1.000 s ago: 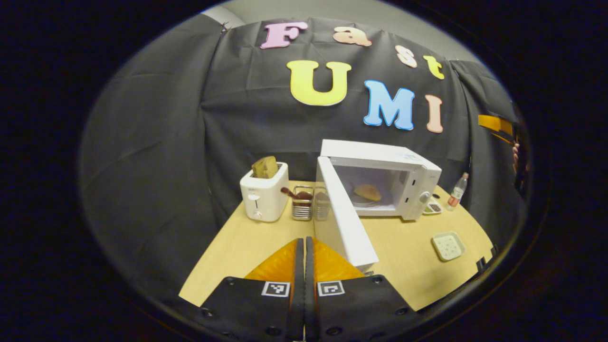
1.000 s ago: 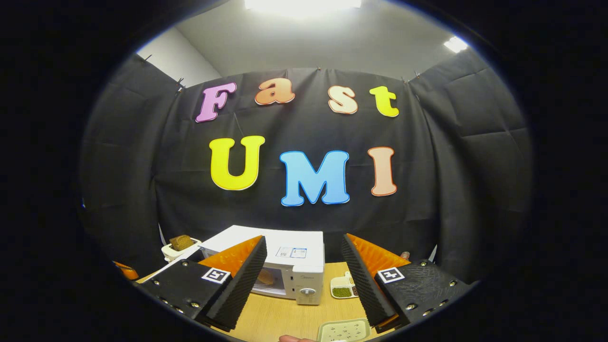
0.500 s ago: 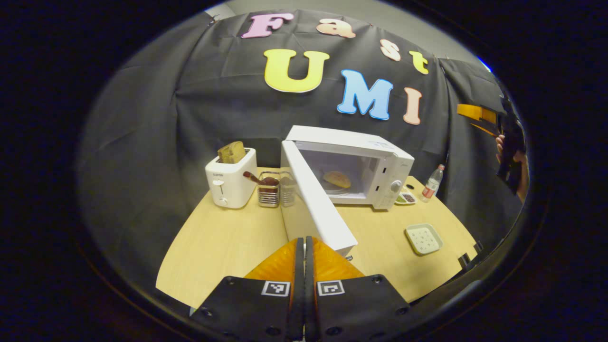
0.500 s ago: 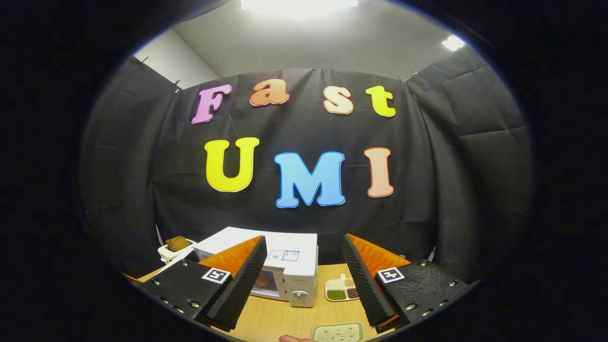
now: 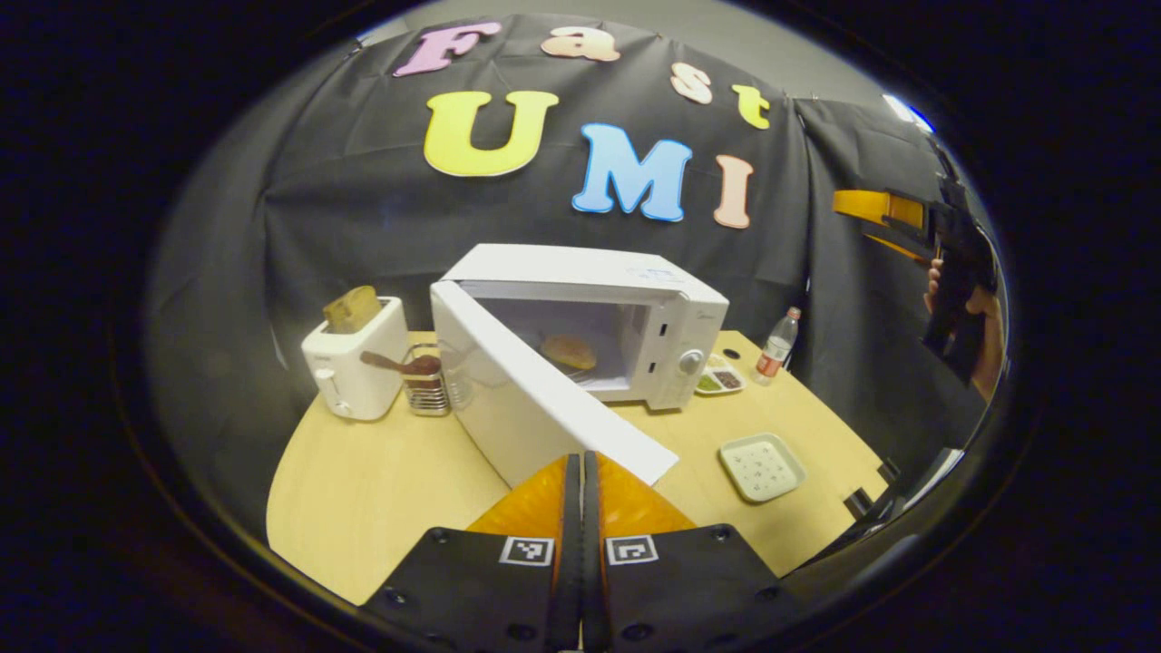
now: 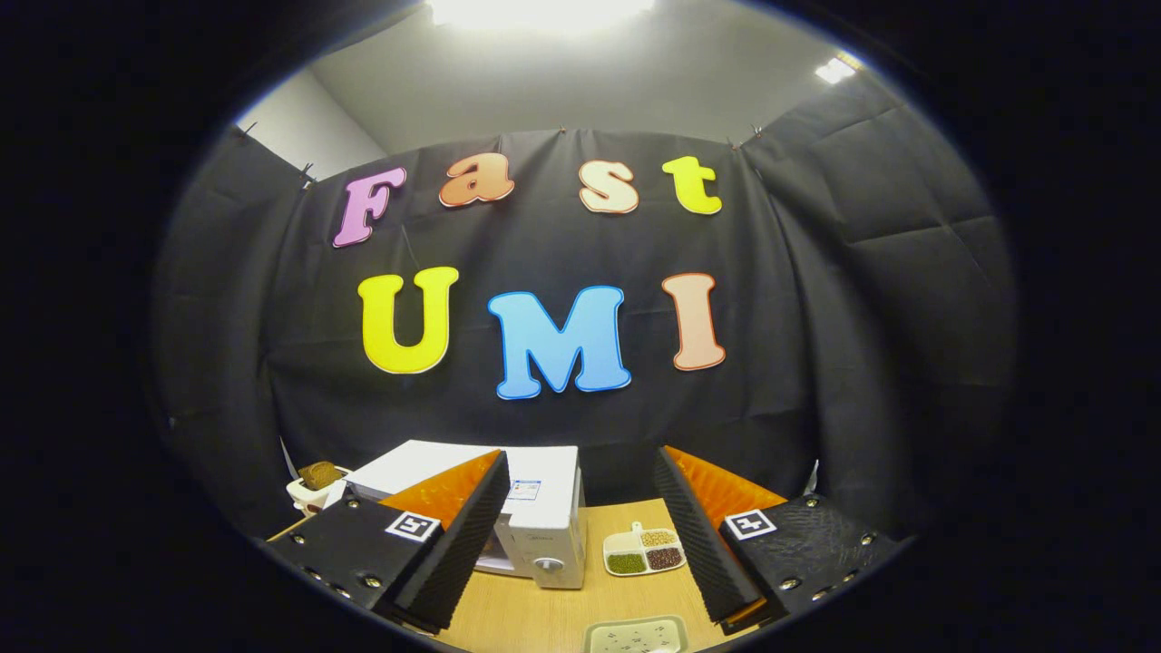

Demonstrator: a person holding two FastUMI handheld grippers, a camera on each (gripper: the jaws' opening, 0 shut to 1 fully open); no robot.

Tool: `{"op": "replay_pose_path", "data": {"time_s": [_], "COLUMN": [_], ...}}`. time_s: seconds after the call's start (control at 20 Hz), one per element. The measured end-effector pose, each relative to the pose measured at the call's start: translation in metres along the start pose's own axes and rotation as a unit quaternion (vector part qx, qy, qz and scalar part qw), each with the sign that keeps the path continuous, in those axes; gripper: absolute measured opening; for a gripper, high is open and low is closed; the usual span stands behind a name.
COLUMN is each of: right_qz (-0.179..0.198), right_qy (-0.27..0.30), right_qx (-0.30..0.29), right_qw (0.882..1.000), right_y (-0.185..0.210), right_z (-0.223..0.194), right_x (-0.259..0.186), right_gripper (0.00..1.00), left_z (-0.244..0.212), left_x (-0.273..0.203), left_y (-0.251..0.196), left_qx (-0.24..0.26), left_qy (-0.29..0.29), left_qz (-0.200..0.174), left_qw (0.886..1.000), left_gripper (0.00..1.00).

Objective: Open the microwave oven with the left hand, put the food in, and close the microwave oven.

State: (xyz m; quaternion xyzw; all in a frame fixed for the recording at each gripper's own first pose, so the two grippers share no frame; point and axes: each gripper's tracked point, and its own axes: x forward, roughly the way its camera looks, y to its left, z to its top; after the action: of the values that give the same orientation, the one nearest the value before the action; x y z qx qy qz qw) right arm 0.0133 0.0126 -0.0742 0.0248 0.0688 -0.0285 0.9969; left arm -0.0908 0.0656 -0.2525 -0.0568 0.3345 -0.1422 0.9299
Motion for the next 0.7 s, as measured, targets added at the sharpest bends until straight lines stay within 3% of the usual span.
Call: {"op": "replay_pose_path", "data": {"time_s": [0.35,0.7], "right_qz": [-0.047,-0.073], "right_qy": [-0.004,-0.002], "right_qx": [-0.016,-0.012], "right_qw": [0.999,0.997], "right_y": [-0.046,-0.070], "right_z": [0.003,0.001], "right_x": [-0.006,-0.010], "right_gripper": [0.98,0.98], "left_z": [0.023,0.049], "left_x": [0.042,0.086], "left_y": [-0.042,-0.064], "left_qx": [0.026,0.016], "left_qy": [-0.005,-0.024], "left_qz": [-0.053,-0.067], "left_qw": [0.998,0.997], "left_gripper": [0.07,0.06]}}
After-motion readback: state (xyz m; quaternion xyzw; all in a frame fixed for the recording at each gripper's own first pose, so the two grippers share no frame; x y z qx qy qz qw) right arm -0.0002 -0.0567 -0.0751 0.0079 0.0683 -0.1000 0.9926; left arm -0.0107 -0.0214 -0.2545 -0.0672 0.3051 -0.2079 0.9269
